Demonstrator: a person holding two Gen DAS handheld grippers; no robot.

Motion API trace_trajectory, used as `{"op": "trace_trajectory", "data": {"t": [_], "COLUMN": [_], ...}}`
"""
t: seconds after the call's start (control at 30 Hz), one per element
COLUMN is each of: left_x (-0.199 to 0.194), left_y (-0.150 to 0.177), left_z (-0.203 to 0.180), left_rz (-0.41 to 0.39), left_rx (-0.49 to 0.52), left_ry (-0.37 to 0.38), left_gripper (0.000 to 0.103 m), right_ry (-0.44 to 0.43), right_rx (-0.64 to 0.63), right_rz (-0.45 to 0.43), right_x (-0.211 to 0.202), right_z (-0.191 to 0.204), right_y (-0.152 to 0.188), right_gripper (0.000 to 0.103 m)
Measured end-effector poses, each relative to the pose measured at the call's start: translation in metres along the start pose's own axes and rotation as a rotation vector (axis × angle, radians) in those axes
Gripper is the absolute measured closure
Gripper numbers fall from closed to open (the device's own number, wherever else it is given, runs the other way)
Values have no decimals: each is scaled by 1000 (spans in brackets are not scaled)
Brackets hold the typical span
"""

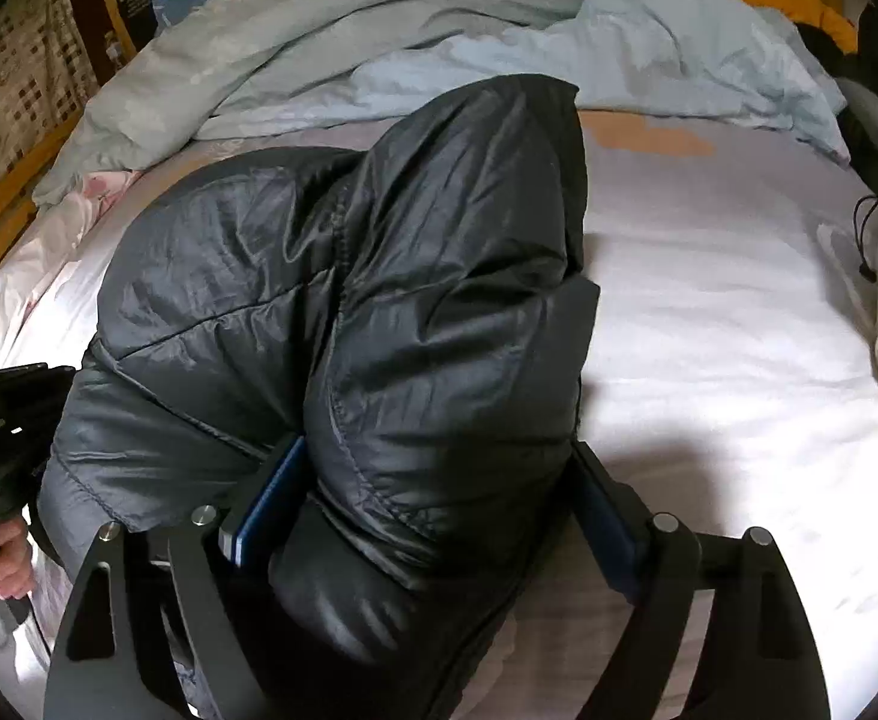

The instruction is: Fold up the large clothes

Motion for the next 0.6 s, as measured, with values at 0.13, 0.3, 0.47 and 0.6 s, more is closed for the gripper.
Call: {"op": "trace_trajectory", "data": {"t": [0.13, 0.3, 0.47, 0.6], "left_x": [-13, -84, -152, -143], "left_y": [-1, 0, -10, -22], "left_z": [6, 24, 18, 3], "left_rz": [-42, -243, -342, -253], "left_rx": [4, -37, -128, -179], "left_ry": [20, -139, 112, 273], "left_gripper": [99, 101, 101, 101], "right_ry": [-15, 6, -30, -90], "right_rx": [44, 50, -88, -107], "right_rz": [-38, -241, -150, -21], "right_x": [-32, -103, -111, -80], "right_z": [-2, -5, 34, 63], "right_y": [-9, -34, -67, -85], "right_gripper": [34, 57, 69, 75]}}
Point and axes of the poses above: each gripper's, at about its wrist camera, not at the fingertips, and x roughly the way its jaws point, z to its left, y to its underside, the point moved 5 cm from there along x, roughly the way its jaws point, and after that the axes turned 9 degrees about -z, right-handed, at the moved point
